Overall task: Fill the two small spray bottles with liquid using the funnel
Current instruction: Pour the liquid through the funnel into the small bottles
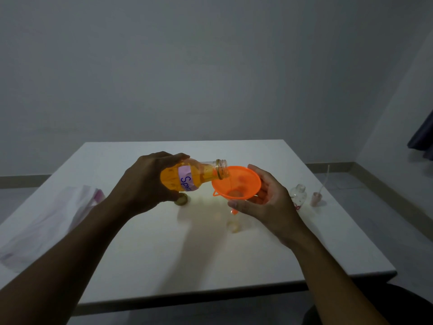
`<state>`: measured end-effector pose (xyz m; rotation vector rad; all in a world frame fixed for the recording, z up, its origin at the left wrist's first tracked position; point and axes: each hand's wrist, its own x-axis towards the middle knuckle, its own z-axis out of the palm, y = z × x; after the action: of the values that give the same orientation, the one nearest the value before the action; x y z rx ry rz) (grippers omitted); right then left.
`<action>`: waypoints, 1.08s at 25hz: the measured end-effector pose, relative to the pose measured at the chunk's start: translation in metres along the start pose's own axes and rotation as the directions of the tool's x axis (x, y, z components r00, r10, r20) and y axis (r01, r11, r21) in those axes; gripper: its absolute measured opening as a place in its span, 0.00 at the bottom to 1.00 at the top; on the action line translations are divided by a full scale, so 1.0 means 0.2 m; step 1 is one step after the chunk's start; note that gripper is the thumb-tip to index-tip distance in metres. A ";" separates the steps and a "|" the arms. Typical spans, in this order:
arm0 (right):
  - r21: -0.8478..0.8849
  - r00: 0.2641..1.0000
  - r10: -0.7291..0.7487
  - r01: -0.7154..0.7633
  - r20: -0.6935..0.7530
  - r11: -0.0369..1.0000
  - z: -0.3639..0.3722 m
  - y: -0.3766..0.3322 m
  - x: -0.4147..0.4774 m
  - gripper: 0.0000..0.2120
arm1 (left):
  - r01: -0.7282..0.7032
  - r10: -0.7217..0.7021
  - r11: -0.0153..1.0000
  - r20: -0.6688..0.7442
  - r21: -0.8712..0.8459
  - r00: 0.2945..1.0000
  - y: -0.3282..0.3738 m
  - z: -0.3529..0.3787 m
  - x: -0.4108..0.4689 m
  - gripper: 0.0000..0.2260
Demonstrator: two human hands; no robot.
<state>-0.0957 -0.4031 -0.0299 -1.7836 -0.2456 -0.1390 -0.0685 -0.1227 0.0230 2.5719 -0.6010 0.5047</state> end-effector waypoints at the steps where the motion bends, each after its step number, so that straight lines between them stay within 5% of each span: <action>1: 0.000 1.000 0.000 0.000 0.002 1.000 0.00 0.00 0.00 0.46 | 0.000 0.000 1.000 0.000 0.003 1.000 0.00 0.00 0.00 0.37; 27: -0.003 1.000 0.017 -0.017 -0.010 1.000 0.01 0.01 0.02 0.47 | -0.012 0.009 0.997 0.037 0.078 0.999 -0.01 -0.02 0.03 0.39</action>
<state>-0.0917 -0.4013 -0.0312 -1.7876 -0.2234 -0.1366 -0.0638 -0.1201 0.0282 2.6588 -0.6197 0.4949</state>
